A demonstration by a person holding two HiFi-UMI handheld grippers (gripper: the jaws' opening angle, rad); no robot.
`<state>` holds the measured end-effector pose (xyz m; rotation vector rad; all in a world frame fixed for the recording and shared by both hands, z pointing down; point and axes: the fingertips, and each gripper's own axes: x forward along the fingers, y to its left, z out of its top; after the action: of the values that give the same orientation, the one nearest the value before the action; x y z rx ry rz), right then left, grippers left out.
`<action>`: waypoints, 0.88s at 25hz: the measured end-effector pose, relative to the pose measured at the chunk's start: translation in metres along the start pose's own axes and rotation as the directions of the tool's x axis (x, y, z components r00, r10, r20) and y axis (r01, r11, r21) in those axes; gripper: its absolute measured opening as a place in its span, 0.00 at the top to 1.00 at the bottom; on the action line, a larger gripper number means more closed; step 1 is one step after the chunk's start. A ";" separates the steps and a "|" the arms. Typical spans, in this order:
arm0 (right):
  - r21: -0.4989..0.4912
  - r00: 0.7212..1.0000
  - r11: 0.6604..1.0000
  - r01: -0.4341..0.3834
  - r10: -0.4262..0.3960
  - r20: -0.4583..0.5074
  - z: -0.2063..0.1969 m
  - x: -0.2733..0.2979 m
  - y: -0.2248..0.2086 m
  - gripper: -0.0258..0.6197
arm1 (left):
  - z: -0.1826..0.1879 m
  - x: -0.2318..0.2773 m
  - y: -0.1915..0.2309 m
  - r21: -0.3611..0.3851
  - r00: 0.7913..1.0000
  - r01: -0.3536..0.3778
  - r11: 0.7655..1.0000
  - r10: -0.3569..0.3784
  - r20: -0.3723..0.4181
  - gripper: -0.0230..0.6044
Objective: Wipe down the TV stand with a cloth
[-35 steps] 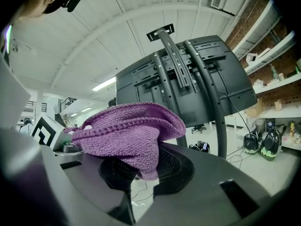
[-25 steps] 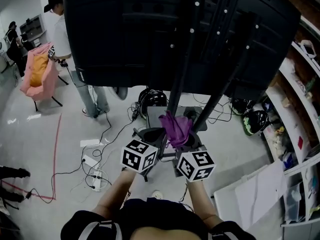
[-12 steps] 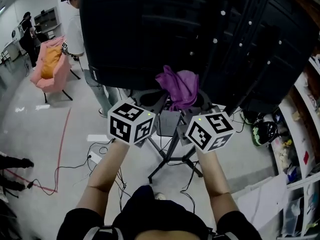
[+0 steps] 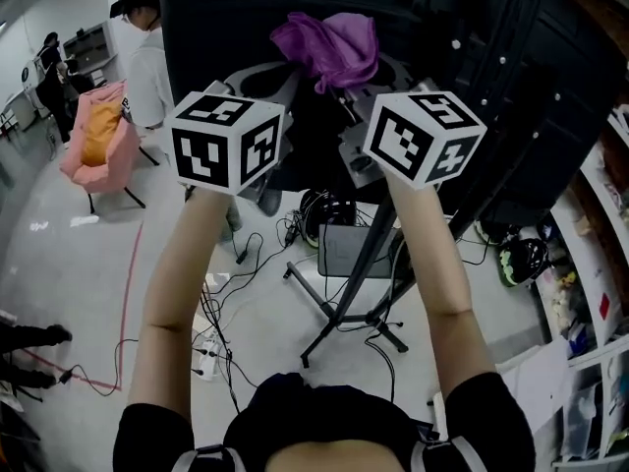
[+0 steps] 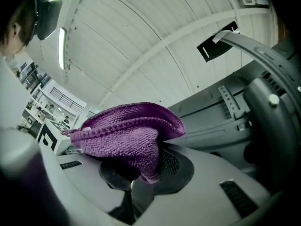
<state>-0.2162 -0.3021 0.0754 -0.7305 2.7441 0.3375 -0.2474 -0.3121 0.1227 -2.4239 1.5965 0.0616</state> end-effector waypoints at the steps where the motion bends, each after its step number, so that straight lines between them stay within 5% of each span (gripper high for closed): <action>1: 0.004 1.000 1.000 -0.002 0.002 0.006 0.007 0.010 -0.001 0.86 | 0.010 0.003 0.009 0.011 1.000 -0.010 1.000 0.010 0.007 0.95; 7: 0.076 1.000 0.997 0.008 -0.008 0.002 0.017 0.051 -0.011 0.86 | 0.036 0.020 0.047 0.067 0.998 -0.058 0.996 0.057 0.007 0.95; 11: 0.044 0.996 0.995 0.092 -0.090 -0.026 0.009 0.056 -0.033 0.86 | 0.036 0.041 0.048 0.090 0.999 -0.048 0.995 0.050 -0.017 0.95; 22: -0.035 0.958 0.958 0.286 -0.287 -0.031 0.009 0.019 -0.083 0.86 | 0.039 0.084 -0.002 0.113 0.996 0.085 0.990 -0.084 -0.014 0.95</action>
<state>-0.1875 -0.3782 0.0480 -1.1349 2.6188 0.3043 -0.2077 -0.3780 0.0711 -2.4034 1.4573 -0.0537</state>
